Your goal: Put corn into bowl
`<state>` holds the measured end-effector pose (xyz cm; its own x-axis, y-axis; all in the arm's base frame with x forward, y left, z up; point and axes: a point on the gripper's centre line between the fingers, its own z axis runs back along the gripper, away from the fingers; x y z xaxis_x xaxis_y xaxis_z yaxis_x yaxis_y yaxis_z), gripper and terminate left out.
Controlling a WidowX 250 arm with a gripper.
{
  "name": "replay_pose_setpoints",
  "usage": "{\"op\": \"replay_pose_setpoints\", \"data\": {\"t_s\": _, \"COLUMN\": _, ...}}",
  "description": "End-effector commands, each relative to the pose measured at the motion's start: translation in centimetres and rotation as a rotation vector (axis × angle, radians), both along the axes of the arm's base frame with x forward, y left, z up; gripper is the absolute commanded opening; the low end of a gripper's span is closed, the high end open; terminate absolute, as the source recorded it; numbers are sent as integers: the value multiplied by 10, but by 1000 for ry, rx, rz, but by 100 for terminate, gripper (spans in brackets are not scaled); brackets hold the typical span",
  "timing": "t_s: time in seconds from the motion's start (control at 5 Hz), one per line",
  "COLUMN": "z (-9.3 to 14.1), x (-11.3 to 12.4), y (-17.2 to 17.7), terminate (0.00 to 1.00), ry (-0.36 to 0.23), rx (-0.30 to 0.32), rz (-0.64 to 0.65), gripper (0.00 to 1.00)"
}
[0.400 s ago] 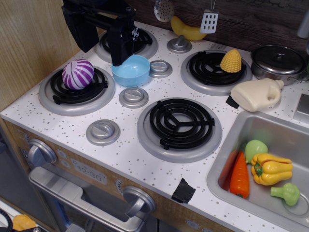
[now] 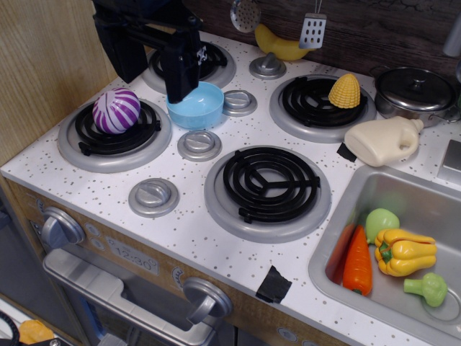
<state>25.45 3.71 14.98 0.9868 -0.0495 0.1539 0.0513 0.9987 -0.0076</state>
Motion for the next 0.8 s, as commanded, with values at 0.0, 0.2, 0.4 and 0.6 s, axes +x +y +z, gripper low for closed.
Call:
{"op": "replay_pose_setpoints", "data": {"t_s": 0.0, "z": 12, "x": 39, "y": -41, "terminate": 0, "ry": -139, "rx": 9, "rz": 40, "gripper": 100}}
{"op": "replay_pose_setpoints", "data": {"t_s": 0.2, "z": 2, "x": 72, "y": -65, "terminate": 0, "ry": -207, "rx": 22, "rz": 81, "gripper": 100}}
{"op": "replay_pose_setpoints", "data": {"t_s": 0.4, "z": -9, "x": 112, "y": -81, "terminate": 0, "ry": -274, "rx": -5, "rz": 73, "gripper": 100}}
{"op": "replay_pose_setpoints", "data": {"t_s": 0.6, "z": -24, "x": 148, "y": -92, "terminate": 0, "ry": -321, "rx": -10, "rz": 62, "gripper": 100}}
